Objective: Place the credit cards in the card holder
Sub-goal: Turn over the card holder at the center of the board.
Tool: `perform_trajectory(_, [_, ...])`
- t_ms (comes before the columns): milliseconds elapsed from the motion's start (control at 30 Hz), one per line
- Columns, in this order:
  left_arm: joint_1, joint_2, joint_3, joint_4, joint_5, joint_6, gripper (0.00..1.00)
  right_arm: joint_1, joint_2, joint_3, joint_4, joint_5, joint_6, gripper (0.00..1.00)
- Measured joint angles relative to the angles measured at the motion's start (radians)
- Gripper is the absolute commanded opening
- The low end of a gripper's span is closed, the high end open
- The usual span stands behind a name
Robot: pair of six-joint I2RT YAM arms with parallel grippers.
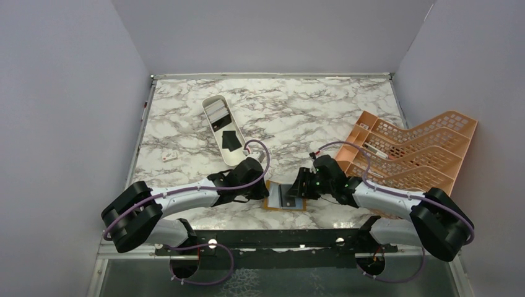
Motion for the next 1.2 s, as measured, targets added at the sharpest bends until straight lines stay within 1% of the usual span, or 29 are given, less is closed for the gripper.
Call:
perform_trajectory(233, [0.0,-0.002,-0.008,0.008,0.0,-0.005,0.0,0.0,0.032,-0.008,0.069,-0.046,0.033,0.52])
perform_trajectory(500, [0.0,-0.003,-0.01,0.011,0.0,-0.007,0.0,0.0,0.032,-0.066,0.184,-0.101,0.093,0.51])
perform_trajectory(933, [0.0,-0.003,-0.01,0.016,0.0,-0.01,0.0,0.0,-0.071,-0.13,0.32,-0.131,0.145,0.5])
perform_trajectory(1200, [0.0,-0.003,-0.01,0.016,0.0,-0.01,0.0,0.0,-0.073,-0.13,0.386,-0.161,0.149,0.5])
